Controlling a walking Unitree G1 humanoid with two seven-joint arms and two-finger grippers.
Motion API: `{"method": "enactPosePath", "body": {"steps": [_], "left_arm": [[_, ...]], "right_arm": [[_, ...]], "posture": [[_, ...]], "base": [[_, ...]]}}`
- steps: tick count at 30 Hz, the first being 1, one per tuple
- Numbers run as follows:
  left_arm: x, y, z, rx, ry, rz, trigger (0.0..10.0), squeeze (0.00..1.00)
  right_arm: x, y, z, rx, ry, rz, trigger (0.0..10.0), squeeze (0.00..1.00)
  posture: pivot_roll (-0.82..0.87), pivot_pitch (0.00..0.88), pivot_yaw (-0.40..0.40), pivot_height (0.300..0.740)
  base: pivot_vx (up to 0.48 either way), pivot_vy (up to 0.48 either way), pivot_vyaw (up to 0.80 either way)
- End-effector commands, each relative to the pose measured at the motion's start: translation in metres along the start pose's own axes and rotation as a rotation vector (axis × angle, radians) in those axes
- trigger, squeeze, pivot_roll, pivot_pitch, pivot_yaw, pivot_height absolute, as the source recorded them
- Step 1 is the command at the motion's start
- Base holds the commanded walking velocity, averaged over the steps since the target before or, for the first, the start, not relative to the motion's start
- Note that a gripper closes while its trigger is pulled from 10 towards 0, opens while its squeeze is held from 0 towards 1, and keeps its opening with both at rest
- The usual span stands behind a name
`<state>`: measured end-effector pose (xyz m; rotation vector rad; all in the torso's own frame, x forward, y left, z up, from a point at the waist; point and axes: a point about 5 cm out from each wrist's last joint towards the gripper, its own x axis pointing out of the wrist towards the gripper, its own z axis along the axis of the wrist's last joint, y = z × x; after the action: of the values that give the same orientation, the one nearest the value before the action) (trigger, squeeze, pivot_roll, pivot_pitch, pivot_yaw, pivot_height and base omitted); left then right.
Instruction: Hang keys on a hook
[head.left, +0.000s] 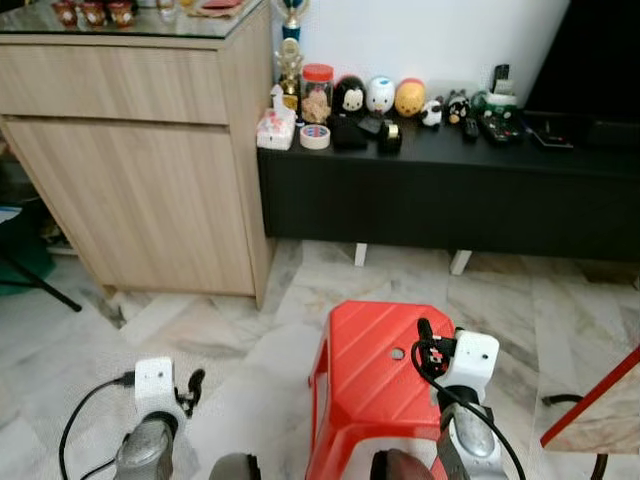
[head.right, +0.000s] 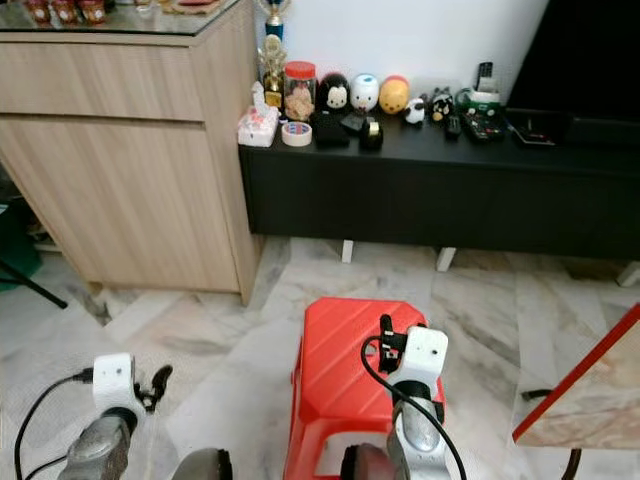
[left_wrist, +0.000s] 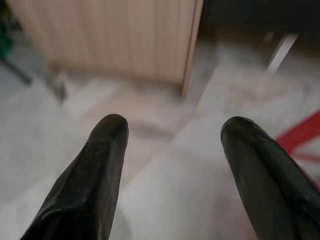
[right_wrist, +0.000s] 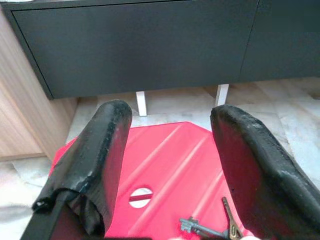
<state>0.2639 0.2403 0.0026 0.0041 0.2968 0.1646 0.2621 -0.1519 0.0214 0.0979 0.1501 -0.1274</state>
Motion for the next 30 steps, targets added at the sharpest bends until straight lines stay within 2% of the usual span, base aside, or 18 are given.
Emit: {"method": "enactPosePath", "body": {"steps": [1, 5, 11, 14, 20, 27, 30], "left_arm": [[0.002, -0.004, 0.009, 0.001, -0.058, -0.020, 10.0, 0.00], [-0.001, -0.008, 0.023, 0.007, -0.170, -0.040, 10.0, 0.00], [-0.011, -0.008, 0.029, -0.001, -0.229, -0.047, 10.0, 0.00], [-0.012, -0.010, 0.034, -0.001, -0.252, -0.049, 10.0, 0.00], [-0.008, -0.016, 0.043, -0.016, -0.264, -0.055, 10.0, 0.00], [-0.007, -0.019, 0.045, -0.026, -0.251, -0.067, 10.0, 0.00], [-0.007, -0.020, 0.046, -0.031, -0.243, -0.070, 10.0, 0.00]], "right_arm": [[0.002, -0.001, 0.003, -0.004, -0.008, -0.004, 10.0, 0.00], [0.002, -0.001, 0.002, -0.006, -0.006, 0.004, 10.0, 0.00], [0.001, -0.001, 0.001, -0.009, -0.004, 0.005, 10.0, 0.00], [0.001, -0.001, -0.001, -0.013, 0.007, 0.006, 10.0, 0.00], [0.003, 0.002, 0.000, -0.019, 0.022, 0.016, 10.0, 0.00], [0.001, -0.004, -0.009, -0.055, 0.076, -0.018, 10.0, 0.00], [0.002, -0.016, -0.021, -0.121, 0.180, -0.078, 10.0, 0.00]], "posture": [[0.05, 0.000, -0.059, 0.607], [0.05, 0.000, -0.058, 0.607], [0.05, 0.000, -0.059, 0.607], [0.05, 0.000, -0.061, 0.607], [0.05, 0.000, -0.067, 0.607], [0.05, 0.012, -0.065, 0.607], [0.05, 0.016, -0.064, 0.607]], "base": [[0.000, 0.000, 0.00], [0.000, 0.000, 0.00], [0.000, 0.000, 0.00], [0.000, 0.000, 0.00], [0.000, -0.198, 0.00], [0.000, -0.132, 0.00], [0.000, 0.000, 0.00]]}}
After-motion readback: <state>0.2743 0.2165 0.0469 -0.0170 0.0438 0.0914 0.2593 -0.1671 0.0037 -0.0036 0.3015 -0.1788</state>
